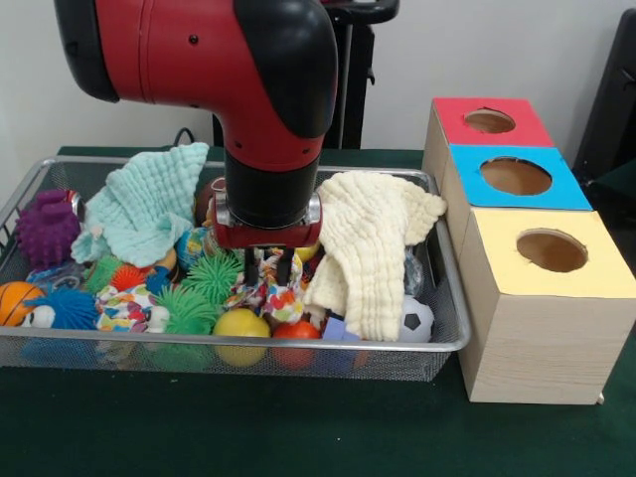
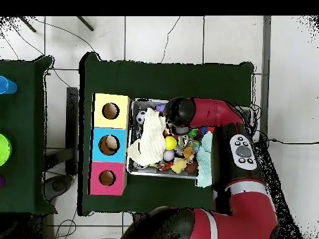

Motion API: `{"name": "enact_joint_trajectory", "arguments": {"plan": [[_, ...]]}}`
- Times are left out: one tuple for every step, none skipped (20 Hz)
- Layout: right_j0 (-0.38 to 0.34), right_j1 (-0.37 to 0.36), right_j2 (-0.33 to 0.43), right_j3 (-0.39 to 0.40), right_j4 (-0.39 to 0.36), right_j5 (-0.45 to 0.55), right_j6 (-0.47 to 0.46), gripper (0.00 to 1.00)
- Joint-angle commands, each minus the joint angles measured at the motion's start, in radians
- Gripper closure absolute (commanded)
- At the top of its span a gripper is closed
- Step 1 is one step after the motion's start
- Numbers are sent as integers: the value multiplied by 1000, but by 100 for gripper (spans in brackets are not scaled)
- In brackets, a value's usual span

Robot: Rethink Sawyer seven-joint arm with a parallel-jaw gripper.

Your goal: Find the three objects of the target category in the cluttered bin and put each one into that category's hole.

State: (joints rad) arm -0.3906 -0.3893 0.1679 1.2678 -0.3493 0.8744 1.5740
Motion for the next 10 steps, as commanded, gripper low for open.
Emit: {"name": "enact_joint_trajectory", "arguments": {"plan": [[-20,60,101,14,-44,-91,-102,100],[-21,67,104,5,-38,-79,-104,100],[-22,69,105,6,-30,-63,-102,100],[-21,63,104,11,-30,-63,-101,100],[-20,56,104,20,-26,-59,-96,100],[-19,51,104,25,-23,-55,-93,100],[-18,49,105,30,-21,-57,-89,100],[-17,49,104,32,-20,-58,-86,100],[-15,50,104,32,-19,-59,-82,100],[-14,50,103,33,-19,-61,-80,100]]}}
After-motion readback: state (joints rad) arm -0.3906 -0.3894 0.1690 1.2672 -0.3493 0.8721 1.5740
